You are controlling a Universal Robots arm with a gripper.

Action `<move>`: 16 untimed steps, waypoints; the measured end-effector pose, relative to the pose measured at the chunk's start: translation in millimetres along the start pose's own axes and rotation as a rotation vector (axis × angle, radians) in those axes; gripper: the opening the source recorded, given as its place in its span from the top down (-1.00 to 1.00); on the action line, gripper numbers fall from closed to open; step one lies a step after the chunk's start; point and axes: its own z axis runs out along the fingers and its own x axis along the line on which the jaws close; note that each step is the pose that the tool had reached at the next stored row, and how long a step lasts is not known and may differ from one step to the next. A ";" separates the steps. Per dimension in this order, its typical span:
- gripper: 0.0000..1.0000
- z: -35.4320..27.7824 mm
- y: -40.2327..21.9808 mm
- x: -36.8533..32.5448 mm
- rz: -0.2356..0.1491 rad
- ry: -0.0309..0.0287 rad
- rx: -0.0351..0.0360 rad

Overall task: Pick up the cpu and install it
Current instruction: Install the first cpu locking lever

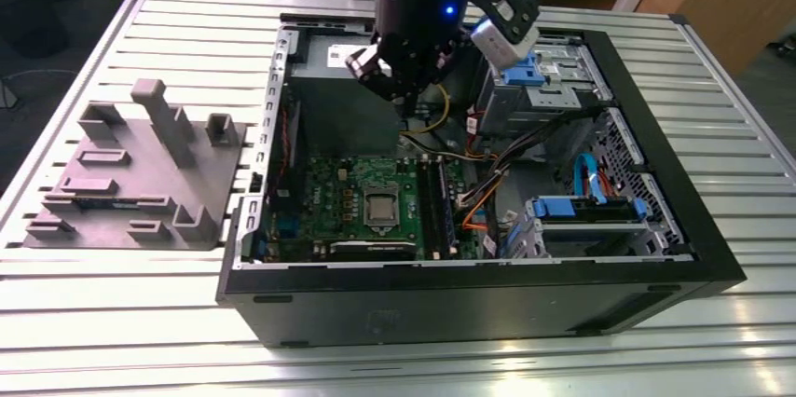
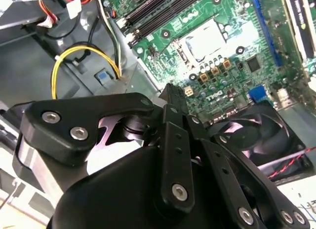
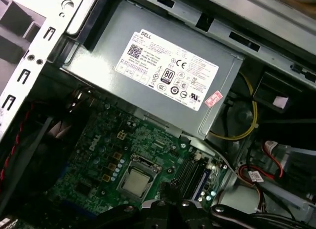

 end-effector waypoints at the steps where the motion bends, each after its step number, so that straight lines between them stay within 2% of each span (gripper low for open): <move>1: 0.80 1.6 -0.1 0.1 -0.014 0.0011 -0.0004; 4: 0.80 5.1 -0.4 0.2 -0.067 0.0047 -0.0023; 6: 0.80 6.4 -0.8 0.3 -0.085 0.0060 -0.0028; 16: 0.80 12.1 -7.8 -0.4 -0.087 0.0061 -0.0029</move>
